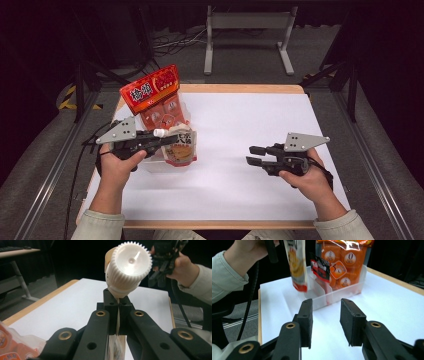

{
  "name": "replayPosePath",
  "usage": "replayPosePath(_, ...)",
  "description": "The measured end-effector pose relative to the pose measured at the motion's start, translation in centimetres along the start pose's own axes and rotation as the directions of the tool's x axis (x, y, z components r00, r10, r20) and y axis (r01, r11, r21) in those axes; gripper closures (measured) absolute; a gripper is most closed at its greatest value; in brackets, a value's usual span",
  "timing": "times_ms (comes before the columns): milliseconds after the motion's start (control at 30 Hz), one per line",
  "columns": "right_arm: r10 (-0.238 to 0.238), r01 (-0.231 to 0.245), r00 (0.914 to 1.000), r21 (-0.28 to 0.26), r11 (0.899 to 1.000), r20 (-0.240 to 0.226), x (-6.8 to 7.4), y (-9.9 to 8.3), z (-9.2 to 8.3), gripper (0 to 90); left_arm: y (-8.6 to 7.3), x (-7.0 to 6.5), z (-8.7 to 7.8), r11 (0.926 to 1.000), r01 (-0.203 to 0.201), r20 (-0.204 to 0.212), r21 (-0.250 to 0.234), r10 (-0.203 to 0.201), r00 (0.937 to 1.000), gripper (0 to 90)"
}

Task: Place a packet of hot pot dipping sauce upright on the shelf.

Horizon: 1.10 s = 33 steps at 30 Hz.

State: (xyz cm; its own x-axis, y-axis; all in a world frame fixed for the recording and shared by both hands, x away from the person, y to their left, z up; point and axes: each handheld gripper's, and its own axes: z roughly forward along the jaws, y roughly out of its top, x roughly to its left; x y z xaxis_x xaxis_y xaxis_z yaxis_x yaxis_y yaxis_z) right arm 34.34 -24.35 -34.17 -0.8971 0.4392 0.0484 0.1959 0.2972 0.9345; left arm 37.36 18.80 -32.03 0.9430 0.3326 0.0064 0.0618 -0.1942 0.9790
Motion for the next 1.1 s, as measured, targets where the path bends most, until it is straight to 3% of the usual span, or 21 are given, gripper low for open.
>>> replayPosePath(333, 0.052, -0.052, 0.9985, 0.000, 0.999, 0.016, -0.8, -1.2, -1.0, 64.2, -0.1, 1.0, -0.9, 1.0000, -0.001, -0.051, -0.007, 0.001, 0.9987, 89.2)
replayPosePath(533, 0.064, -0.064, 0.9976, -0.005, 0.998, 0.024, -1.1, -1.5, -1.5, 64.6, -0.3, 1.7, -1.7, 0.9999, -0.012, -0.102, -0.001, 0.011, 0.9948, 89.1)
replayPosePath(700, 0.078, -0.078, 0.9967, -0.006, 0.997, 0.023, -1.3, -1.7, -1.5, 64.6, -0.7, 2.2, -2.4, 1.0000, 0.002, -0.127, -0.007, -0.003, 0.9919, 89.1)
replayPosePath(933, 0.082, -0.082, 0.9964, -0.009, 0.997, 0.020, -1.5, -1.8, -1.5, 64.6, -1.2, 2.4, -2.8, 1.0000, 0.003, -0.140, -0.009, -0.004, 0.9902, 89.1)
replayPosePath(1100, 0.085, -0.085, 0.9963, -0.011, 0.996, 0.016, -1.5, -1.8, -1.4, 64.6, -2.3, 2.6, -2.8, 0.9993, 0.037, -0.142, 0.001, -0.036, 0.9892, 89.0)
